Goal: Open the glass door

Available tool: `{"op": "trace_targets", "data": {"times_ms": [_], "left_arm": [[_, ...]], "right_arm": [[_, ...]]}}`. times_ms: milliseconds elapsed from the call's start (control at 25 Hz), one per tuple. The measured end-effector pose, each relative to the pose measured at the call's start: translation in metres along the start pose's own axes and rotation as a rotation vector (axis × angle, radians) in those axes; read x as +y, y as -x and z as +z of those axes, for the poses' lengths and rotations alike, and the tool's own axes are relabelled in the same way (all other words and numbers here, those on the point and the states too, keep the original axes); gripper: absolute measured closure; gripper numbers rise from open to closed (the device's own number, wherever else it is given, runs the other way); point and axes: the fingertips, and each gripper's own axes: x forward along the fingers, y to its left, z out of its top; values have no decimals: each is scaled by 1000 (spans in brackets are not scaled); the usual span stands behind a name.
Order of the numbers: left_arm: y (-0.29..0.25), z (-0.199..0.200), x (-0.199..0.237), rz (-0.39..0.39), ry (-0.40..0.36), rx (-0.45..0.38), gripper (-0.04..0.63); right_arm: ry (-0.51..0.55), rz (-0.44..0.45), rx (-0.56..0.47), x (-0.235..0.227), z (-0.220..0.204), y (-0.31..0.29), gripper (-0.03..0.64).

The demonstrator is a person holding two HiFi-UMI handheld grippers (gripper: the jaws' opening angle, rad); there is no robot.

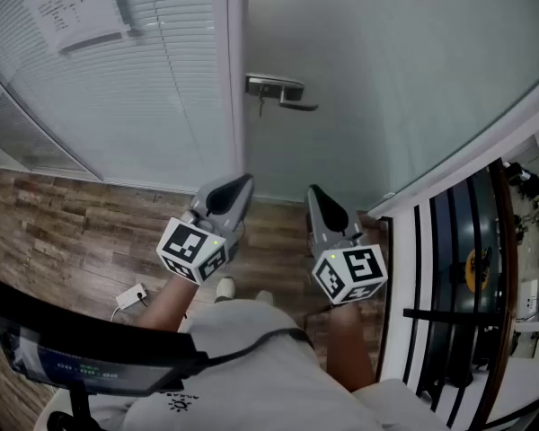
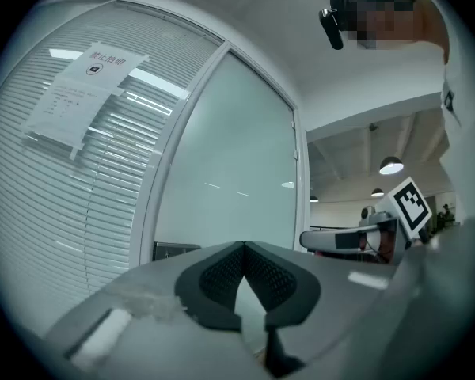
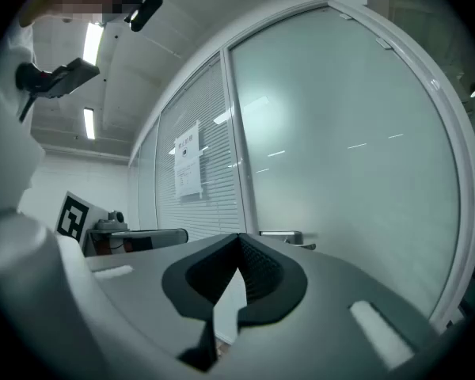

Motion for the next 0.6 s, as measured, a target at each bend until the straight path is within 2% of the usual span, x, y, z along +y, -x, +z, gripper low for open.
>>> {"op": "trace_targets", "data": {"times_ms": [360, 600], "left_arm": [[3, 0, 7, 26, 10, -2, 601], [1, -11, -28, 48, 1, 0, 601]], "right_arm": [[-1, 24, 20, 3, -5, -5, 609], [-37, 70, 9, -12, -12, 28, 607]]}}
